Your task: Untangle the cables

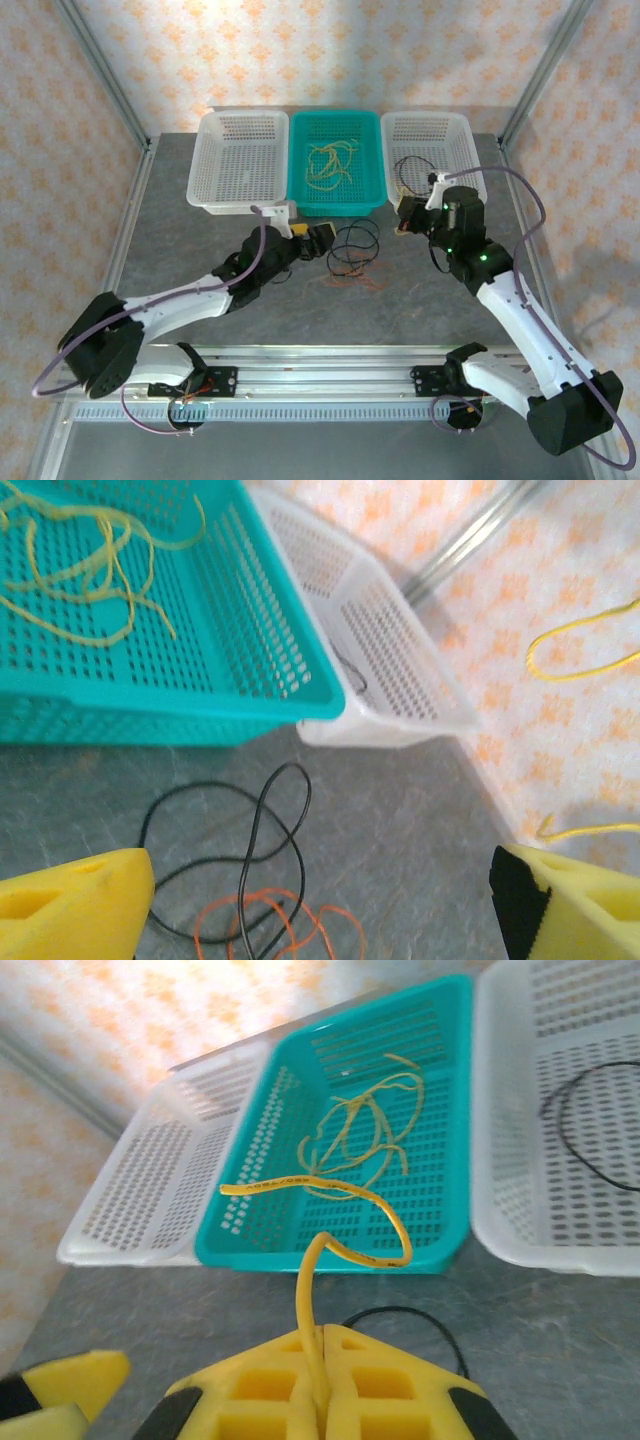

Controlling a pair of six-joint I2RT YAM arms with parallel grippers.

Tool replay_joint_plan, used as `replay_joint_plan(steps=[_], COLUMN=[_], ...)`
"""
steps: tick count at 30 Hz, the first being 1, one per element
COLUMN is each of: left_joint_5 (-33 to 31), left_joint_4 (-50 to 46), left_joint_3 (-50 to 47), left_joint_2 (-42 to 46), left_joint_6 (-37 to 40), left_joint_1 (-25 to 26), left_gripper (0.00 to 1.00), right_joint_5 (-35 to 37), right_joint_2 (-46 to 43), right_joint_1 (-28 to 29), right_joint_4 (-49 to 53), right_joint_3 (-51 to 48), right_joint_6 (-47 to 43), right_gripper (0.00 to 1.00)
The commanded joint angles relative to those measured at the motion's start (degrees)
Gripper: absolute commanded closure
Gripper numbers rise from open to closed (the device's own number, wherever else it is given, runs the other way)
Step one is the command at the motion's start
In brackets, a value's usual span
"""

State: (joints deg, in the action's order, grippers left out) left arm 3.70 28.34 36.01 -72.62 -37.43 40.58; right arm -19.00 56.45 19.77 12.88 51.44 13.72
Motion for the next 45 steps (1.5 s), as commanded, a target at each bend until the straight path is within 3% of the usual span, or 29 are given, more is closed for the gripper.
replay_joint_plan(steps=[1, 4, 11, 22, 34, 45], left_joint_5=[-4.9, -2.3, 2.7, 6.1, 7.8, 7.9], left_joint_4=[-0.7, 1.4, 0.5, -6.2, -6.3, -5.7], left_joint_3=[-1.3, -1.0, 5.5, 20.9, 27.0, 26.1], left_joint_2=[3.0, 3.1, -2.2, -15.7, -23.4, -24.5], left_joint_6=[1.6, 0.9, 2.4, 5.4, 4.2, 4.2], left_joint_1=[-2.0, -6.1, -12.8, -18.6, -21.0, -21.0], left_gripper=[0.11, 0.11, 0.11, 0.11, 0.11, 0.11], right_joint_5=[-6.4, -7.7, -2.0, 3.4, 8.4, 8.2], right_joint_2=[3.9, 8.7, 21.9, 45.4, 72.7, 83.7], right_joint_1=[-0.2, -0.1, 0.1, 2.1, 5.7, 6.1], right_joint_4=[-3.5, -6.4, -8.9, -9.4, 2.0, 7.9], right_joint_3=[3.1, 5.9, 14.9, 35.0, 64.1, 78.1], right_joint_6=[-3.4, -2.3, 2.1, 4.2, -0.1, 0.0], right_gripper=[1.00, 1.00, 1.00, 1.00, 1.00, 0.99])
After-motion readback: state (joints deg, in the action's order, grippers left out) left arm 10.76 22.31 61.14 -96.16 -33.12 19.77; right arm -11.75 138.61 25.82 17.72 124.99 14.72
